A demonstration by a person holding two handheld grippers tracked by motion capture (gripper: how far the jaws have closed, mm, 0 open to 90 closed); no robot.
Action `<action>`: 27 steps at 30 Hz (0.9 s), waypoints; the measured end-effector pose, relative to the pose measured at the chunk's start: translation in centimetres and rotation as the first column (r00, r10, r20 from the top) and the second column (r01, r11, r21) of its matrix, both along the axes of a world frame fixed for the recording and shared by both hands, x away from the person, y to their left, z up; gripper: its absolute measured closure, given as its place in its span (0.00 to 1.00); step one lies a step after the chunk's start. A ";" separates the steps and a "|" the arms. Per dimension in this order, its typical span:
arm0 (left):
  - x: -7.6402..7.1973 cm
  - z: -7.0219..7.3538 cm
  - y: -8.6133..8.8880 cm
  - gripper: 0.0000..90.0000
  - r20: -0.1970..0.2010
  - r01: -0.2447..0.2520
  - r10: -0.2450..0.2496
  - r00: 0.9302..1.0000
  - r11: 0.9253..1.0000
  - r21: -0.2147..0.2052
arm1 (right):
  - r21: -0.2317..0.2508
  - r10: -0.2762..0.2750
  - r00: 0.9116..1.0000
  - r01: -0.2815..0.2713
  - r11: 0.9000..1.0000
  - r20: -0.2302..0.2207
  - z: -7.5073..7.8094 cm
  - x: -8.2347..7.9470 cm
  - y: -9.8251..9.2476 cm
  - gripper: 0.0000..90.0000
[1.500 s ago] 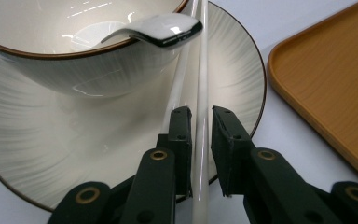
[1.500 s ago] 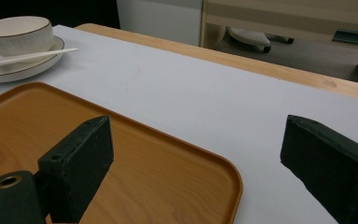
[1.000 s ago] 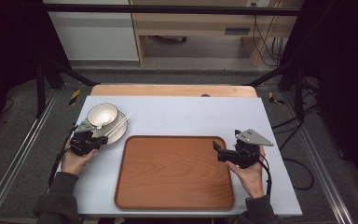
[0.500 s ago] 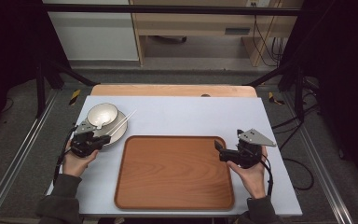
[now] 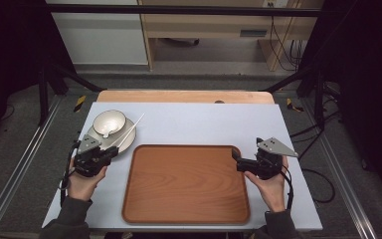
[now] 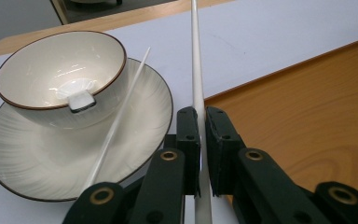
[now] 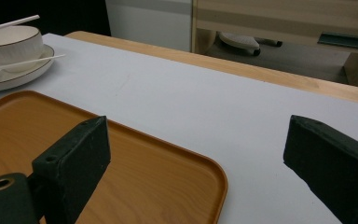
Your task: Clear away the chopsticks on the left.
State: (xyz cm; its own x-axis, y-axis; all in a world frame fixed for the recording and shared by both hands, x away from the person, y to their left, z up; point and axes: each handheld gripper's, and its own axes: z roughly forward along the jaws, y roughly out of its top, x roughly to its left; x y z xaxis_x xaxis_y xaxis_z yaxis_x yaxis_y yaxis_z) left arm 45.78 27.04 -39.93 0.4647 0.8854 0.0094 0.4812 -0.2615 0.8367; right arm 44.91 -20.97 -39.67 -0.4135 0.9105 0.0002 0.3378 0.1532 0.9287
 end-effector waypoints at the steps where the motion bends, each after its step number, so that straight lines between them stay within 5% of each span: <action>1: -0.2 0.0 -0.4 0.94 -0.001 -0.007 0.007 1.000 1.000 -0.003 | 0.003 -0.001 1.000 0.001 1.000 0.000 0.0 0.0 0.0 0.08; 4: -0.8 0.1 -1.7 0.94 0.013 -0.039 0.039 0.999 0.999 0.022 | 0.003 0.001 1.000 -0.001 1.000 -0.001 0.0 -0.1 0.0 0.08; 10: -2.2 0.0 -3.5 0.94 0.002 -0.122 0.122 0.992 0.991 -0.059 | 0.007 0.002 1.000 -0.002 1.000 0.007 0.1 -0.2 0.0 0.08; 17: -5.2 -1.9 -4.9 0.94 0.000 -0.259 0.260 0.966 0.961 -0.101 | 0.003 0.005 1.000 -0.005 1.000 -0.001 0.0 -0.1 -0.1 0.08; 23: -6.9 -3.7 -5.1 0.94 -0.026 -0.317 0.317 0.948 0.939 -0.130 | -0.001 0.007 1.000 -0.007 1.000 -0.007 -0.2 0.0 0.1 0.08; 27: -7.7 -4.9 -5.8 0.94 -0.025 -0.334 0.334 0.942 0.934 -0.127 | -0.003 0.013 1.000 -0.013 1.000 -0.012 -0.3 0.0 0.2 0.08</action>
